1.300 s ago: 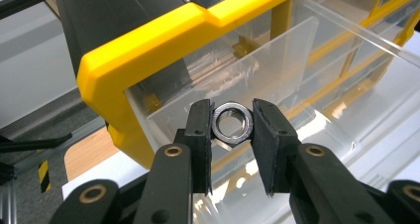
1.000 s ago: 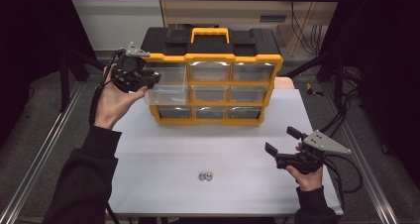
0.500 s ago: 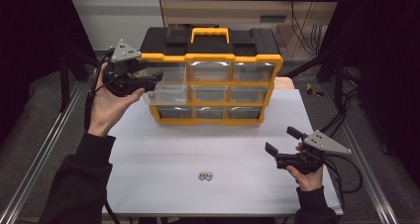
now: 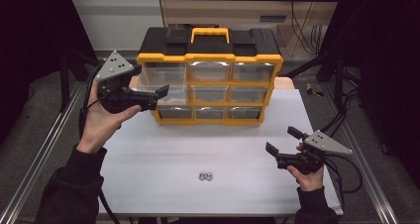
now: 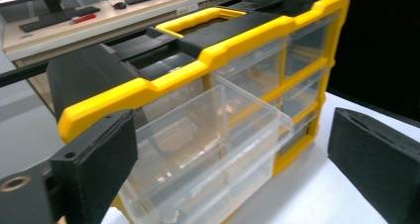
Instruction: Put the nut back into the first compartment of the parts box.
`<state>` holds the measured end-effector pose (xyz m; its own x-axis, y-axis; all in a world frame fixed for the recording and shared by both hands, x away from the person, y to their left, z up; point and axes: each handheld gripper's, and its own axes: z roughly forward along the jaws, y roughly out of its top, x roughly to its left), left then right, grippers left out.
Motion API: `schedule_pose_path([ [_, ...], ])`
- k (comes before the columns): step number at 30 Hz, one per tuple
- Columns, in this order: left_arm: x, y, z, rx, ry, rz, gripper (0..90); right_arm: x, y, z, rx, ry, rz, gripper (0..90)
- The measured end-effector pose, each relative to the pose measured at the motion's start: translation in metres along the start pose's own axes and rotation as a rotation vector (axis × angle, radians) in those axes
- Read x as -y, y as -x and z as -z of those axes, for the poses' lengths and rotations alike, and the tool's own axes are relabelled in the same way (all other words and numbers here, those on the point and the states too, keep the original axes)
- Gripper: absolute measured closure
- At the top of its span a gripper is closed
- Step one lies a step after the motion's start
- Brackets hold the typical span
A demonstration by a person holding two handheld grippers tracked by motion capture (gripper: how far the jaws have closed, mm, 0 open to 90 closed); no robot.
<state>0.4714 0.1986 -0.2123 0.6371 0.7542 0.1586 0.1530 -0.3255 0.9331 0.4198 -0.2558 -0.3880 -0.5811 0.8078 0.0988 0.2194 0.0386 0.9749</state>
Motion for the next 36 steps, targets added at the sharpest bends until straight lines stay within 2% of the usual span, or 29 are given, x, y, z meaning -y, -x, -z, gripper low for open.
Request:
schedule_pose_path([
  [10,0.013,0.024,0.015,0.044,0.038,-0.023,2.6,0.000,0.000,0.000,0.002,0.002,0.001,2.6],
  [14,0.022,0.035,0.019,0.066,0.050,-0.032,2.5,0.000,0.000,0.000,0.000,0.004,-0.004,2.5],
  [19,0.038,0.046,0.023,0.095,0.062,-0.020,2.3,0.000,0.000,0.000,-0.001,0.003,-0.005,2.5],
  [26,0.062,0.057,0.018,0.109,0.043,-0.028,2.3,0.000,0.000,0.001,0.000,0.006,-0.007,2.5],
  [28,0.070,0.061,0.018,0.125,0.036,-0.007,2.4,0.000,0.000,0.001,0.002,0.005,-0.005,2.5],
  [32,0.083,0.064,0.013,0.141,0.011,-0.008,2.5,0.000,0.000,0.001,0.002,0.005,-0.005,2.4],
  [36,0.097,0.068,0.005,0.165,-0.005,0.019,3.0,0.000,0.000,0.001,0.001,0.001,-0.003,2.4],
])
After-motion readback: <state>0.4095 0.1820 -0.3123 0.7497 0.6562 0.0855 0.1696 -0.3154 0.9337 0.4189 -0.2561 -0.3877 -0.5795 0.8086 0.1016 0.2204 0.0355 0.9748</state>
